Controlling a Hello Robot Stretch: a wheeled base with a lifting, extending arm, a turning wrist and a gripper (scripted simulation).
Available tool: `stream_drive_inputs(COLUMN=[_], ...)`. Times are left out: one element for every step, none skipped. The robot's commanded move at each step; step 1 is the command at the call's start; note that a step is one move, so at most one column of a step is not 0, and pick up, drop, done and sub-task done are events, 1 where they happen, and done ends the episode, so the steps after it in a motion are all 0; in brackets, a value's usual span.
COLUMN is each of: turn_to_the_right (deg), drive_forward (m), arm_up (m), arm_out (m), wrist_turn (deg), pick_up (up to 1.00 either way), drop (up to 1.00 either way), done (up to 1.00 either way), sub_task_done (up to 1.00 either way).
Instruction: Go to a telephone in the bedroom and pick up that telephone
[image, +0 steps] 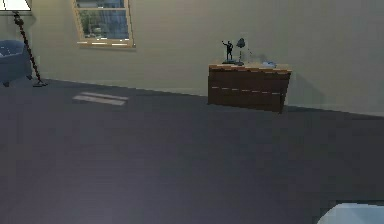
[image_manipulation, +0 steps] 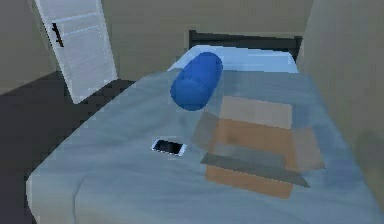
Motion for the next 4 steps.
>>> stream_drive_inputs(turn_to_the_right=[0.0, 0.0, 0.0, 0.0], drive_forward=[0.00, 0.00, 0.00, 0.00], arm_up=[0.36, 0.00, 0.00, 0.00], arm_out=[0.00, 0.38, 0.00, 0.00], wrist_turn=[0.0, 0.0, 45.0, 45.0], pick_up=[0.00, 0.00, 0.00, 0.00], drop=[0.00, 0.00, 0.00, 0.00], done=[0.00, 0.00, 0.00, 0.00], sub_task_done=[0.00, 0.00, 0.00, 0.00])
